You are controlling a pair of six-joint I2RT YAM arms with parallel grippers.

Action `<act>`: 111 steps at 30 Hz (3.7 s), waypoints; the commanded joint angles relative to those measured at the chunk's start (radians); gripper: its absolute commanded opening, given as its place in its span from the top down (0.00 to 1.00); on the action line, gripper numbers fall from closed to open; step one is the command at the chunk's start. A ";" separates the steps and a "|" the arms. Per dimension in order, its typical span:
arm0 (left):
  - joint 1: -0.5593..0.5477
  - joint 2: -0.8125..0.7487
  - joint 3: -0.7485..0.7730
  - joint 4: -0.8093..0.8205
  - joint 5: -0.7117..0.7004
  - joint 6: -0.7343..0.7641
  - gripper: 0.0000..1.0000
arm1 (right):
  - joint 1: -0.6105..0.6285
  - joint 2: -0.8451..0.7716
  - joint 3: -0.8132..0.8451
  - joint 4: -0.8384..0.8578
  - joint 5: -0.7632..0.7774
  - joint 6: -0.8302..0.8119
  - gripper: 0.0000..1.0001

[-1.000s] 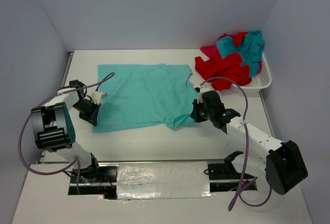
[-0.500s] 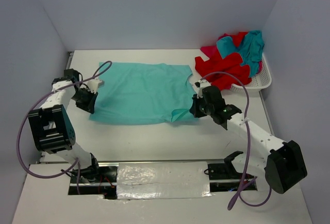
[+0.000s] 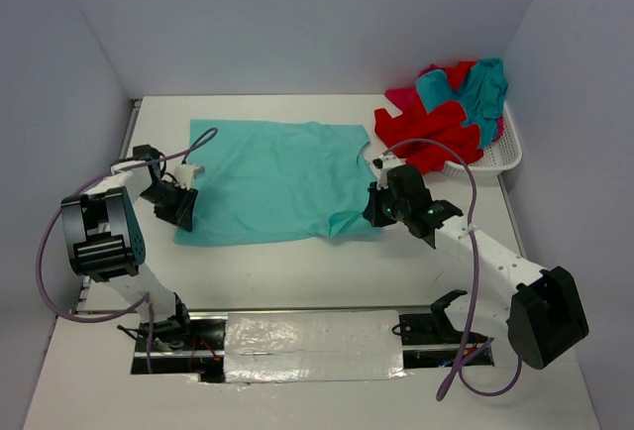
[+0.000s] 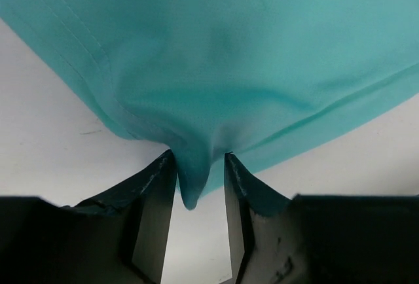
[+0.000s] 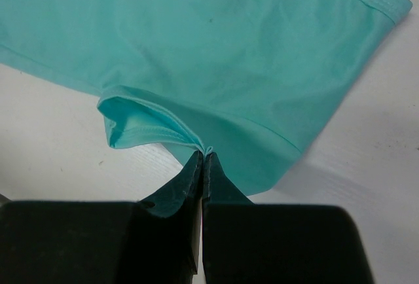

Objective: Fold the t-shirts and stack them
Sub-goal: Flatten out the tshirt

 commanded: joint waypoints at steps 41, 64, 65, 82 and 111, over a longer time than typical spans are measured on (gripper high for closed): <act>0.031 -0.020 -0.039 0.001 -0.023 -0.192 0.68 | -0.020 0.022 -0.028 0.011 -0.015 -0.050 1.00; 0.029 -0.010 0.370 -0.039 0.015 -0.151 1.00 | -0.247 0.153 0.334 -0.003 -0.094 -0.112 1.00; 0.031 0.010 0.498 -0.030 0.046 -0.166 1.00 | -0.274 0.216 0.443 0.024 -0.113 -0.119 1.00; 0.034 0.094 1.060 0.313 0.253 -0.381 1.00 | -0.345 0.485 1.260 0.103 -0.116 -0.168 1.00; 0.086 0.018 1.198 -0.117 0.146 -0.279 1.00 | -0.253 0.093 0.984 -0.250 -0.189 -0.222 1.00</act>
